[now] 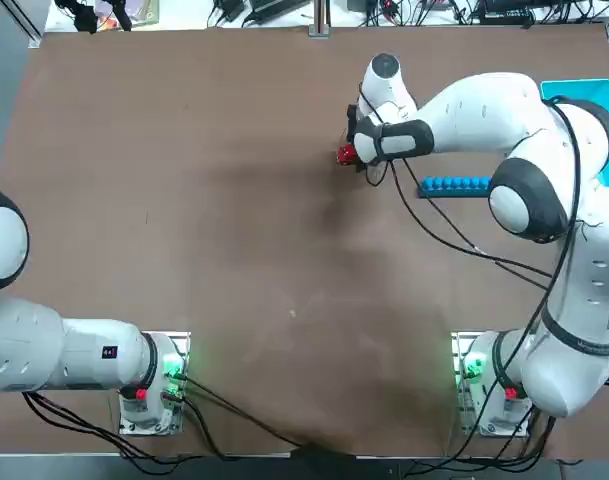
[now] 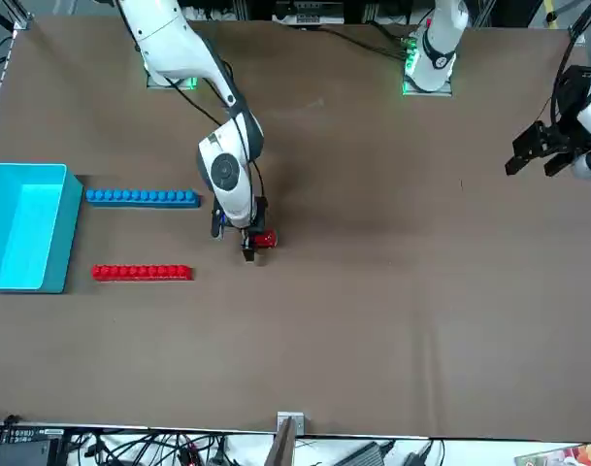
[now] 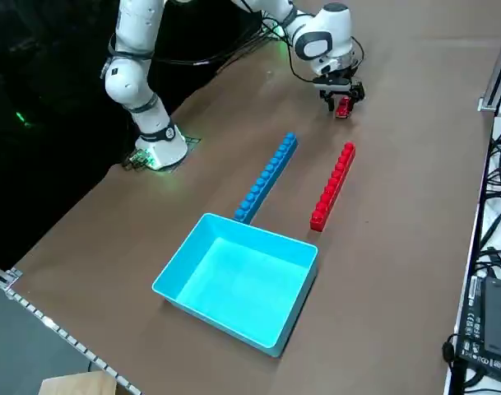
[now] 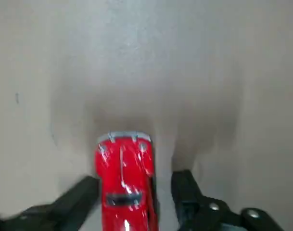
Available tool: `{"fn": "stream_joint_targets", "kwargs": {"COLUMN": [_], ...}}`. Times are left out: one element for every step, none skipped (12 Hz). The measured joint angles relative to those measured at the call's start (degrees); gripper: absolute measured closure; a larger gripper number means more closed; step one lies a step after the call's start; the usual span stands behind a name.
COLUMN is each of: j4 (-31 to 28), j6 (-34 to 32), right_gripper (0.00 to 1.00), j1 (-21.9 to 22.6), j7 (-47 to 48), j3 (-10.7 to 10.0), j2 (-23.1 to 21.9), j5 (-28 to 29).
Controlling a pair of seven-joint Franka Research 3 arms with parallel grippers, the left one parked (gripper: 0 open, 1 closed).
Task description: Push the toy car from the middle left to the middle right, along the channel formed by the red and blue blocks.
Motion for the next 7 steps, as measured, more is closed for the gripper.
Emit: {"fn": "stream_joint_targets", "kwargs": {"j4": [0.7, 1.8, 3.2, 4.6, 5.8, 6.7, 7.2], "j6": [-2.0, -4.4, -7.0, -9.4, -11.3, -12.7, -13.8], "right_gripper": [0.0, 0.0, 0.0, 0.0, 0.0, 0.0, 0.0], "j1": [0.0, 0.0, 0.0, 0.0, 0.0, 0.0, 0.0], "j7": [0.0, 0.0, 0.0, 0.0, 0.0, 0.0, 0.0], "j3": [0.0, 0.0, -0.1, -0.1, -0.2, -0.2, -0.2], "j2": [0.0, -0.1, -0.2, -0.4, -0.7, -1.1, -1.7], "j5": [0.0, 0.0, 0.0, 0.0, 0.0, 0.0, 0.0]}}
